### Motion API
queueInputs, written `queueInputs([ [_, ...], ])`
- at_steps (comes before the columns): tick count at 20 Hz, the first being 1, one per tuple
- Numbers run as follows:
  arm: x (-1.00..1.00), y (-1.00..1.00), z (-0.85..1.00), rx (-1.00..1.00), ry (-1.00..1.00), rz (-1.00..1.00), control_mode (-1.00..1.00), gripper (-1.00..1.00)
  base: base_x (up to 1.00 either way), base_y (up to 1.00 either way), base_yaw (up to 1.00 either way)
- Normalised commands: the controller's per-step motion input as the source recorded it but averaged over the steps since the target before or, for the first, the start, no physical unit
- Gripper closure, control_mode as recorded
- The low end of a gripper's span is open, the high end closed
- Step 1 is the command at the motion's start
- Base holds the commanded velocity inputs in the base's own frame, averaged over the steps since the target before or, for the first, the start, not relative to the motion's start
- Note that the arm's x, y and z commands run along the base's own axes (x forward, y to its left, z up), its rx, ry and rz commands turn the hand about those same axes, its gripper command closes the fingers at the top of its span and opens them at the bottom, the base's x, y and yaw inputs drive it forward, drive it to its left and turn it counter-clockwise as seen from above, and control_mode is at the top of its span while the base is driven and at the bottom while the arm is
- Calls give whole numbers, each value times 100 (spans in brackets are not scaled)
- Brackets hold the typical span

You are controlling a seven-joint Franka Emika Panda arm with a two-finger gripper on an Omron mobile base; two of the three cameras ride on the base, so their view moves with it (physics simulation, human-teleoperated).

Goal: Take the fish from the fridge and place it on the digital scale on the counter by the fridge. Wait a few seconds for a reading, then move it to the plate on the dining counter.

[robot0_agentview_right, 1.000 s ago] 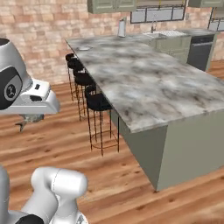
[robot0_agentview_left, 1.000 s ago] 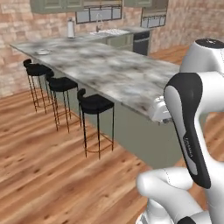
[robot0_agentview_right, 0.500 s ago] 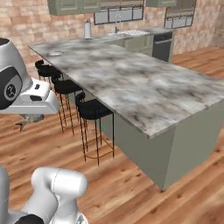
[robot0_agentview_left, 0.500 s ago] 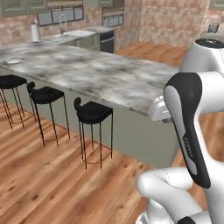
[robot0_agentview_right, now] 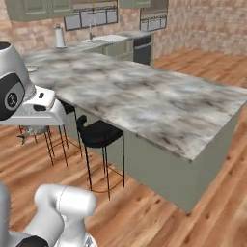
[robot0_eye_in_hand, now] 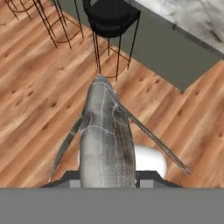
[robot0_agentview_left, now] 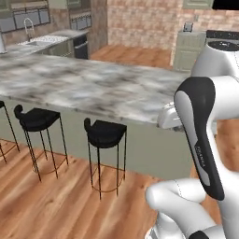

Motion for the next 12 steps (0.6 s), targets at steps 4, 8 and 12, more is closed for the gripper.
queueInputs([
  [4, 0, 0, 0, 0, 0, 0, 100, 100, 26, 100, -42],
  [8, 0, 0, 0, 0, 0, 0, 100, 100, 22, 100, -41],
  [12, 0, 0, 0, 0, 0, 0, 100, 100, 18, 100, -40],
])
